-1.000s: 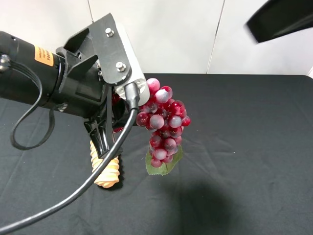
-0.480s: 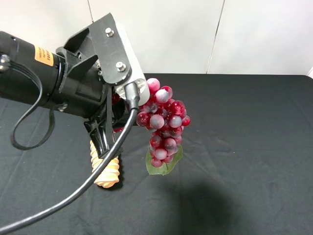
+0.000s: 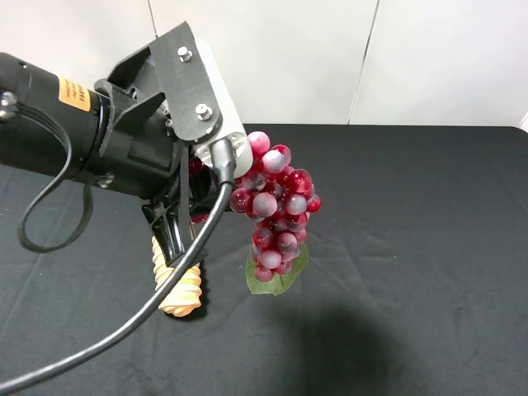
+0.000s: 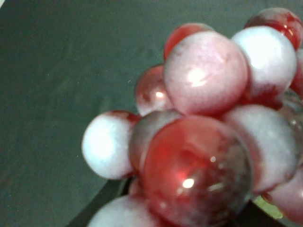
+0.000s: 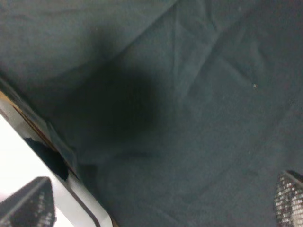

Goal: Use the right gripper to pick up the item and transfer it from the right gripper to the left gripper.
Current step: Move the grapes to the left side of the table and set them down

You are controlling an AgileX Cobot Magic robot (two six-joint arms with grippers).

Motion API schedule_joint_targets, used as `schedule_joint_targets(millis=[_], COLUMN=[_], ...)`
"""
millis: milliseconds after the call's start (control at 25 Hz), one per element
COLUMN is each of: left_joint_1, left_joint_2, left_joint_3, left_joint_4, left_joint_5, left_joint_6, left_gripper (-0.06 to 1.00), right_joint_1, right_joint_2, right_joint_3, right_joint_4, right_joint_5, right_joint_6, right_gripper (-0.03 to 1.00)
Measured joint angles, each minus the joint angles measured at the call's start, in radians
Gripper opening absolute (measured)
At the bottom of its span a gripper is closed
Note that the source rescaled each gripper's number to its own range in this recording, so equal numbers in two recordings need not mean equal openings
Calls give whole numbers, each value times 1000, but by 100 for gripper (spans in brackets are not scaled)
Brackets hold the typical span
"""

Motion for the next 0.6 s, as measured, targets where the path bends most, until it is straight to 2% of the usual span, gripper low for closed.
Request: schedule_joint_targets(millis=[280,600], left_joint_1=[0,0], left_joint_2=[0,0], left_joint_3=[0,0], left_joint_4=[0,0], left_joint_5=[0,0], left_joint_6=[-5,-5], left_gripper=[1,1], right_joint_1=[0,0], right_joint_2=[-28,-28], right_joint_3=[75,86], right_joint_4=[2,1], right_joint_5=[-167,-170], right_joint_6=[42,50], right_gripper=[100,100])
